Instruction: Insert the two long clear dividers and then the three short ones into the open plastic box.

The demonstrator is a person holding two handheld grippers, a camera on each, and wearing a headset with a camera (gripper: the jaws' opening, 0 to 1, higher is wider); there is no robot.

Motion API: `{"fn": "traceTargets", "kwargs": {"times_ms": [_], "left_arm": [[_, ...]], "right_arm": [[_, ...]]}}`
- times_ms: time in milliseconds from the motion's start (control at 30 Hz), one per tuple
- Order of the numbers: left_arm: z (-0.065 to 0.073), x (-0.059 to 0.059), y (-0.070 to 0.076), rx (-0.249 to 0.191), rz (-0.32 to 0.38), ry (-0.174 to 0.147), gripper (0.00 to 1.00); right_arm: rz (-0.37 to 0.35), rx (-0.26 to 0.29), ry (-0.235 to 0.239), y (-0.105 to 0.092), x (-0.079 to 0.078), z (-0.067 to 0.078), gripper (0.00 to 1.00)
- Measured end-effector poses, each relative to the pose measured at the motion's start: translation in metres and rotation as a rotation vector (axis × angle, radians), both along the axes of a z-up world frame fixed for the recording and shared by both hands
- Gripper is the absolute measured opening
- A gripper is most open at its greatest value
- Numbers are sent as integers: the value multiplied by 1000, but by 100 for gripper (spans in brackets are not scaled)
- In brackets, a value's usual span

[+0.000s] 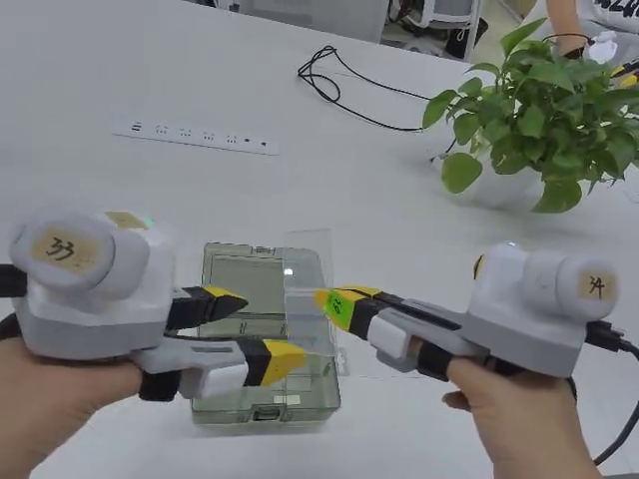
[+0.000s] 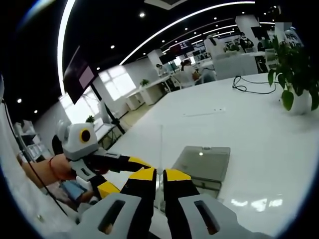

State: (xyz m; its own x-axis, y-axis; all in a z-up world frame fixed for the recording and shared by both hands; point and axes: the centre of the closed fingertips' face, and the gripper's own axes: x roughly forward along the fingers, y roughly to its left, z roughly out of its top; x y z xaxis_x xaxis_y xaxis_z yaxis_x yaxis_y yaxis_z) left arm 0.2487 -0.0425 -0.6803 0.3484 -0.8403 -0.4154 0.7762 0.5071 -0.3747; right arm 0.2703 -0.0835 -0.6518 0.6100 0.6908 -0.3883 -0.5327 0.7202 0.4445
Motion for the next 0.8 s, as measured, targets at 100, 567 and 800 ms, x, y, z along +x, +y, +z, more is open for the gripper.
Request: {"fn": "traceTargets", "kwargs": {"times_ms": [100, 567, 800], "left_arm": [[-3, -1, 9, 18, -23, -38, 62], [-8, -7, 32, 51, -112, -148, 90], [-17, -11, 37, 74, -159, -171, 97]], "right_arm": [[-4, -14, -1, -2, 0, 0, 7], [-60, -71, 15, -17, 2, -8, 7], [-111, -99, 30, -27, 4, -14, 7]]}}
